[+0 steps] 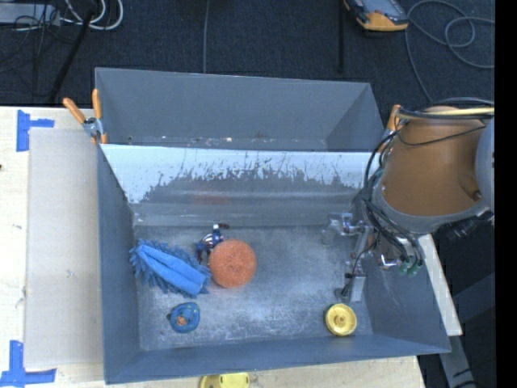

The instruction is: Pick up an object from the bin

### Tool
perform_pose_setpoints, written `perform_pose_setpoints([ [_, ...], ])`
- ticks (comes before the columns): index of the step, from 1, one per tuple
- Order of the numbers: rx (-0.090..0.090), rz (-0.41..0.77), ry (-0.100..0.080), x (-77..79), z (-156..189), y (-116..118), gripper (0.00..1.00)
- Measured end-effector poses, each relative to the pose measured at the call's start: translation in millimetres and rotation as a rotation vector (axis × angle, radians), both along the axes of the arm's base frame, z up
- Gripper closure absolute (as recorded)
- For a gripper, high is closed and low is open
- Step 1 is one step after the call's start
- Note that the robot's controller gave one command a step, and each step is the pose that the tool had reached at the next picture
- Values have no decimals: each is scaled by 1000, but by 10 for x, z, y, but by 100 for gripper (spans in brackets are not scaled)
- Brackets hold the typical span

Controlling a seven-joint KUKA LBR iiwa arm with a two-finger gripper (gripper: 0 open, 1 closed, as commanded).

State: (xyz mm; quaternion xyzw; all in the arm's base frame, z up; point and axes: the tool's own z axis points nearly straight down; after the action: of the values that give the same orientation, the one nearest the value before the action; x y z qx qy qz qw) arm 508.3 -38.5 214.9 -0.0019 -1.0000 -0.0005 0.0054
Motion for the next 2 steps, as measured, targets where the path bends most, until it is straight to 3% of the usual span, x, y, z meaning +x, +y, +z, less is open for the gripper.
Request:
perform_pose_setpoints([
  [1, -1, 2, -8, 13, 44, 3, 0],
  [2, 0, 212, -16, -68, -417, -258, 0],
])
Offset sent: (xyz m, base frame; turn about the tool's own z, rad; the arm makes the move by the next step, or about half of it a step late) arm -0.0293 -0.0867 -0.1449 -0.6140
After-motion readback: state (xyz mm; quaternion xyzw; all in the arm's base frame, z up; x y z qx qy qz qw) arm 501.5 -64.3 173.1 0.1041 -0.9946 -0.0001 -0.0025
